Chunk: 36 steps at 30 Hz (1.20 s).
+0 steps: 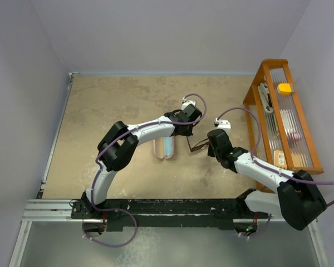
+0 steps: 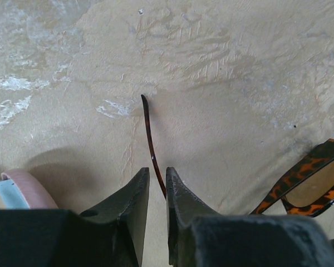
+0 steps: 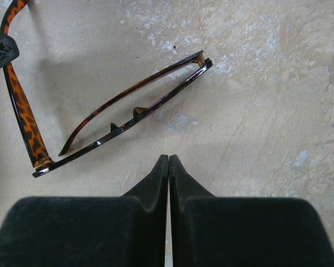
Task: Organize the sunglasses
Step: Fold the sunglasses at the center of the board.
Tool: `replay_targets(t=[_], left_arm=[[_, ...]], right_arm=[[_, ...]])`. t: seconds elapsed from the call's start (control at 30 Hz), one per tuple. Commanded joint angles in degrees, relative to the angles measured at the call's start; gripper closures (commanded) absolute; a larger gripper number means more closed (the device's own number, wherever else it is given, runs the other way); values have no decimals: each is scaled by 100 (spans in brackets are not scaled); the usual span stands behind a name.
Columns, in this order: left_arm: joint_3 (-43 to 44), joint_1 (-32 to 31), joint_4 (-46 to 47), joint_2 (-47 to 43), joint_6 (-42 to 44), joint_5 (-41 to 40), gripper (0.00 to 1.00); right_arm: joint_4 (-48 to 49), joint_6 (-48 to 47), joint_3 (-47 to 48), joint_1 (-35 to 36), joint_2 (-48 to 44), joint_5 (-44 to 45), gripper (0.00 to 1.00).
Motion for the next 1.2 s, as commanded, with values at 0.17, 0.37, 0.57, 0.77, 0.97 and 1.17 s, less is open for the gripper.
replay_targets(t=[0.17,0.37,0.57,0.77,0.97,1.17], left_arm=[[319,-14,-23,188,-59,-138,85],[325,-15,-23,146,3,-202,89],[280,-14,20,93,54,-186,95],[152,-31,73,-5,68,-157,100],[71,-75,101,-88,123,-111,100],[-99,-100,198,-187,127,-27,100]], right_arm=[[275,155,-35,18,83,203,100],[228,298,81,18,388,182,100],[313,325,217,18,711,172,100],[387,389,336,13,917,254,100],[486,401,536,-4,1268,321,100],[625,327,820,-73,1641,337,100]])
